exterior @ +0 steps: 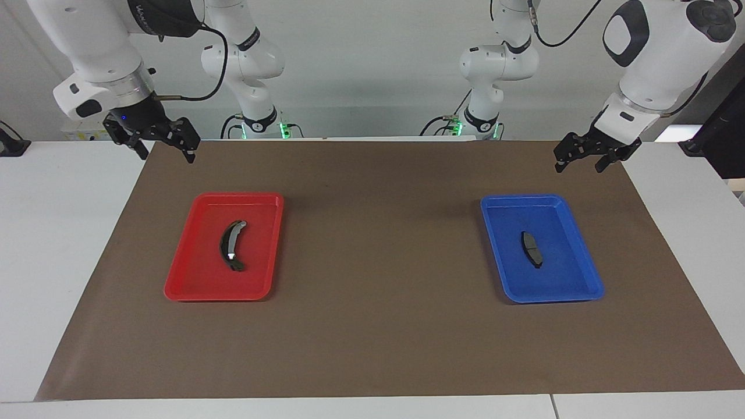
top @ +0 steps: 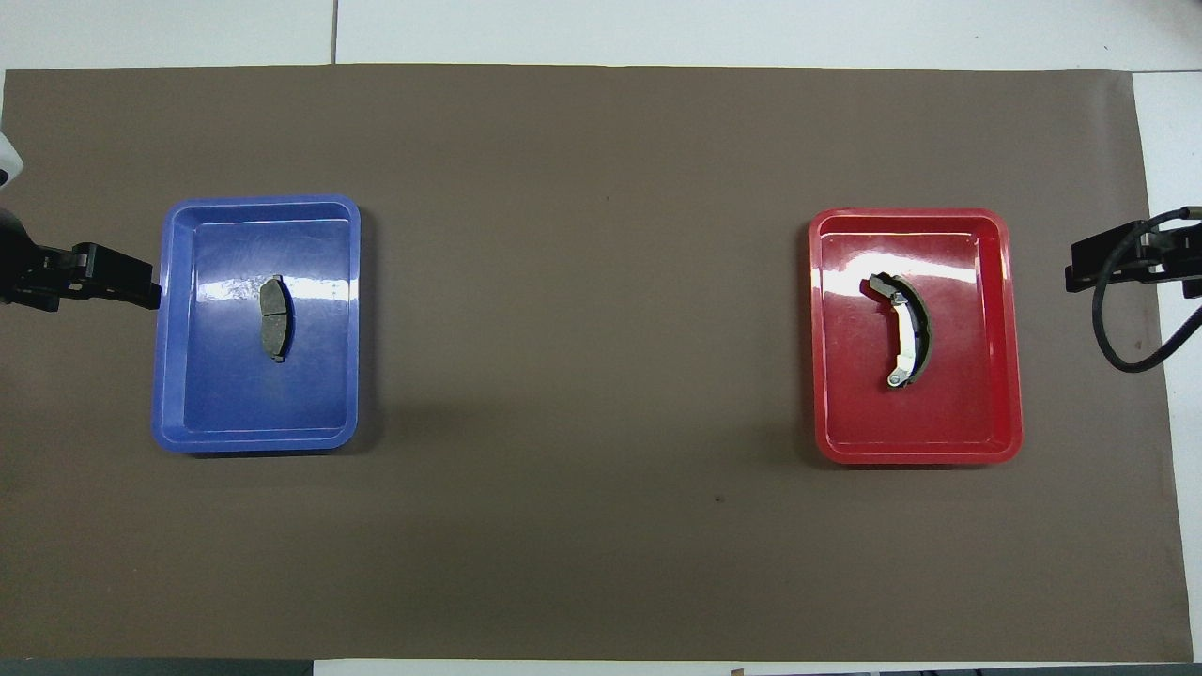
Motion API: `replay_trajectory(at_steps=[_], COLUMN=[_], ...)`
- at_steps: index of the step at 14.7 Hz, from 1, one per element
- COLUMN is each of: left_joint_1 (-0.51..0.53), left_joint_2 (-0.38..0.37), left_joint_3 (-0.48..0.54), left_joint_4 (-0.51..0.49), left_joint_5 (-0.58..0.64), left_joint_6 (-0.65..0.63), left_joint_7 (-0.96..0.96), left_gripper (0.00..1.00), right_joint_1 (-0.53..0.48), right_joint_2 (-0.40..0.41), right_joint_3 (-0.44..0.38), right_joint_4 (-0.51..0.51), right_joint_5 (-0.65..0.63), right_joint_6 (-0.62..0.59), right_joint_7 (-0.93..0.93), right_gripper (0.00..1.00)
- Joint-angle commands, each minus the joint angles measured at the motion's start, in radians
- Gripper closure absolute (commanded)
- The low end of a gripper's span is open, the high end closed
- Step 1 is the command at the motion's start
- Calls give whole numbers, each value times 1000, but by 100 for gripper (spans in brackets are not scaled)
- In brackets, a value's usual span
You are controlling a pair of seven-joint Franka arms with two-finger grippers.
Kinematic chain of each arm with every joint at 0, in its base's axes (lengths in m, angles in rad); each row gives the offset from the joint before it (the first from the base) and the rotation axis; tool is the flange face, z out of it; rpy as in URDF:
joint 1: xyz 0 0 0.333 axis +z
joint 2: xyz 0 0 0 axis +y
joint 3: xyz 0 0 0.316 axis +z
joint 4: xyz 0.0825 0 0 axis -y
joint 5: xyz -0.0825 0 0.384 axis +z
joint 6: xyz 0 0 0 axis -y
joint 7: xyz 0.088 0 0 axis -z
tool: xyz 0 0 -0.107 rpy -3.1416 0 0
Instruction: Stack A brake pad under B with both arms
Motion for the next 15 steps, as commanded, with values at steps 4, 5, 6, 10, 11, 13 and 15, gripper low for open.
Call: replay_trajectory(at_steps=[4,5,6,10,11,13,15], left_joint_1=[3,3,3,3,3,3,3], left_joint_2=[-20,-20,-20,-20,-22,-20,-22], left_joint_3=[-1,-1,-1,-1,-1,-1,-1], left_joint_4=[-22,-22,-22,-24,-22,-22,-22], left_joint_5=[13,13,13,13,13,13,13], left_joint_6=[0,0,0,-1,0,0,0], left_joint_7=[13,13,13,13,13,13,13], left_gripper=[2,2,2,2,2,2,2], right_joint_1=[-3,-3,-3,-3,-5,-2,-2], right_joint_2=[-13,-13,-13,-13,-13,-13,-15], right_joint_3=[4,4,4,2,2,4,4], right_joint_4=[-15,-15,-15,-15,-15,-13,-16], right_joint_5=[-5,-5,-5,-5,-5,-7,-5], right_joint_6=[9,9,9,8,8,9,9], right_joint_7=[-23,-23,-23,-24,-24,-15,-13], right_gripper=[0,0,0,0,0,0,0])
